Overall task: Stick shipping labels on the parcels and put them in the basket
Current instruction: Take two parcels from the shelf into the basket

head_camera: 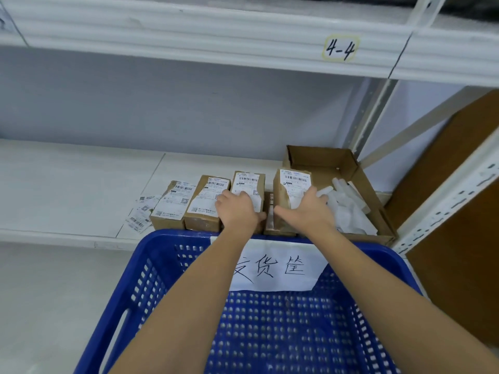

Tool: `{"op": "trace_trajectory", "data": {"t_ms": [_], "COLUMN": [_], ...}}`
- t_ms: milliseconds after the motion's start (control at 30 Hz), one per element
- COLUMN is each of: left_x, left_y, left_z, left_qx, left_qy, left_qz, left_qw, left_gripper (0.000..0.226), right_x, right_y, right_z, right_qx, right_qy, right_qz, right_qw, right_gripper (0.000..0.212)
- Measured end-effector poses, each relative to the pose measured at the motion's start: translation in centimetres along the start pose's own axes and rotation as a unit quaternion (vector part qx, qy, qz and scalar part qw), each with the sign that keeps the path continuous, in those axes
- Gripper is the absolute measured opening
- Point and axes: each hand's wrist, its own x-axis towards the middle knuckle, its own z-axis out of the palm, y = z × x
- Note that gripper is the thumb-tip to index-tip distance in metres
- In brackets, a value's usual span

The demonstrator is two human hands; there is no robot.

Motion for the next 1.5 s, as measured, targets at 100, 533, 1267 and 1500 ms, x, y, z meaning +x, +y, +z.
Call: {"op": "trace_trajectory", "data": {"t_ms": [100,533,1267,1500], "left_x": [-0.3,-0.1,0.2,-1.0], "left_y": [-0.9,-8.7,-9.3,-9.5], "left_z": [-1.6,-5.7,-1.7,-2.3], "left_qx": [-0.041,-0.039,-0.050,-0.019], "left_qy": [0.040,0.094,0.101,0.073], "left_qz": [0.010,-0.014,0.022,0.029], "left_qw": [0.998,0.995,0.993,0.997], "left_gripper": [0.067,0.069,0.082,0.099], "right_x": [-0.5,-3.1,-3.0,-4.1], "right_y": [0.0,-2.8,-2.7,-2.2], "right_z": [-0.4,0.1,5.4,4.3], "right_qx": [-0.009,-0.029,-0.087,-0.088], "right_qy": [0.004,-0.025,-0.043,-0.039], "right_qz": [0.006,-0.020,-0.053,-0.065], "right_qw": [1.000,0.999,0.994,0.993], "right_gripper": [0.087,0.084,0.075,0.076]}}
